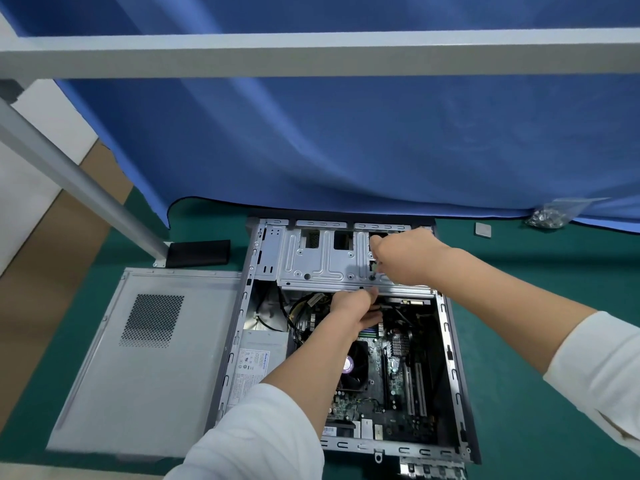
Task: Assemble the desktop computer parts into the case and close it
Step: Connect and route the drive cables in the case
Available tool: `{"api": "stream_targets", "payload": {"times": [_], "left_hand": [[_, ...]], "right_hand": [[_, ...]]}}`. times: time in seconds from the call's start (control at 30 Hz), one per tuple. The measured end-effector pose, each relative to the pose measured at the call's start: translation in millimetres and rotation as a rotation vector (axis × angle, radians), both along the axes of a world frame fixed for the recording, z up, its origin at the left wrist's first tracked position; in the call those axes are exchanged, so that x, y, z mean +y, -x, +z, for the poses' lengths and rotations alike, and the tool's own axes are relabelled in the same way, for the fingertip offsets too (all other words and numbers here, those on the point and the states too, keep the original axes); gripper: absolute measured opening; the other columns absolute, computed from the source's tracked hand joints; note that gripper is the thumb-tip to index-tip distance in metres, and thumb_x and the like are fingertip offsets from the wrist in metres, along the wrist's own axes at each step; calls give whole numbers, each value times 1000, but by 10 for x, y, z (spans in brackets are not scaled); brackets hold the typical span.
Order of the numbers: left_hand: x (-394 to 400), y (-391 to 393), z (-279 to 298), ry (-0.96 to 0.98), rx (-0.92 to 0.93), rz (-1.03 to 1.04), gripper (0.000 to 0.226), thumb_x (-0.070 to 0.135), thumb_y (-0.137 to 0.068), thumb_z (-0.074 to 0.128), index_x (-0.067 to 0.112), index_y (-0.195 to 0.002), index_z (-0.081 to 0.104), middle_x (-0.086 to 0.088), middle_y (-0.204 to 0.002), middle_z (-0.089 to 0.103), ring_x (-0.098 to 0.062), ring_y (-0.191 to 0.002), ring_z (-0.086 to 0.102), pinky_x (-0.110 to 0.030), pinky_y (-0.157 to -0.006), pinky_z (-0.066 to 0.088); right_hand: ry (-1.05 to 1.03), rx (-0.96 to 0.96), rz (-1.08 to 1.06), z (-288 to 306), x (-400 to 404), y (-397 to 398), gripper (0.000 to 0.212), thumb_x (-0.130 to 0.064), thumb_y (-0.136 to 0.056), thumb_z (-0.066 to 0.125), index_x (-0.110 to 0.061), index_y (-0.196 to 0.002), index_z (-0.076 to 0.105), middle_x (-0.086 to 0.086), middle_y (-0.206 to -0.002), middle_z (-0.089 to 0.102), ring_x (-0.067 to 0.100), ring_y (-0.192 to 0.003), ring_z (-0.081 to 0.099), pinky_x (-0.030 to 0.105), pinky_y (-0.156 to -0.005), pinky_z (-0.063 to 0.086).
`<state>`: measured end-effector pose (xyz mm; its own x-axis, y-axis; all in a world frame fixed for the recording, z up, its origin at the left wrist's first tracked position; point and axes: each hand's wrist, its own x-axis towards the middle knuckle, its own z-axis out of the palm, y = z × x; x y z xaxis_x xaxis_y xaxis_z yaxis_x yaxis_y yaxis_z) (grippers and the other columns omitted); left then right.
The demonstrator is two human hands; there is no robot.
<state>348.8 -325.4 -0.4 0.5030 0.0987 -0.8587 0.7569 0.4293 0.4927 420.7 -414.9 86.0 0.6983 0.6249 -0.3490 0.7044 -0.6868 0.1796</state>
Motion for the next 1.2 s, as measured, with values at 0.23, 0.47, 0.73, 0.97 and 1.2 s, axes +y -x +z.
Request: {"api": "stream_targets", "payload": {"times": [0.23,0.47,0.73,0.97,1.2], "left_hand": [[-13,3,-13,-7,-5,1,20,10,-89,66,1,-103,57,-18,-107,64,-25,-80,62,-30,-52,54],[-15,3,-16,-2,-12,6,14,10,-88,68,3,-95,58,-16,-103,65,-27,-85,64,-32,-54,55],[-24,14,0,-6,-7,7,24,12,-87,69,1,-105,57,-20,-108,65,-29,-93,65,-30,-50,55],[-3,22,11,-9,-9,-9,26,13,-89,67,-2,-107,57,-18,-95,64,-22,-70,61,-28,-48,56],[-1,22,-5,-18,-11,-23,22,13,-89,67,0,-104,56,-18,-96,64,-22,-68,61,-28,-50,57]], "right_hand": [[32,-102,56,-5,20,56,32,-38,-102,35,-17,-94,57,1,-102,66,26,-92,64,29,-63,34],[20,-34,27,0,15,6,21,-26,-98,44,-12,-114,48,0,-103,65,27,-90,64,28,-56,31],[14,99,-71,12,27,-13,17,-20,-97,45,-12,-112,45,3,-104,62,28,-91,61,33,-64,38],[75,-76,-31,5,130,28,22,-30,-102,39,-19,-87,51,-2,-98,64,24,-78,56,29,-62,35],[33,22,-98,17,101,3,16,-22,-96,45,-13,-110,49,0,-103,64,26,-89,61,32,-63,34]]}}
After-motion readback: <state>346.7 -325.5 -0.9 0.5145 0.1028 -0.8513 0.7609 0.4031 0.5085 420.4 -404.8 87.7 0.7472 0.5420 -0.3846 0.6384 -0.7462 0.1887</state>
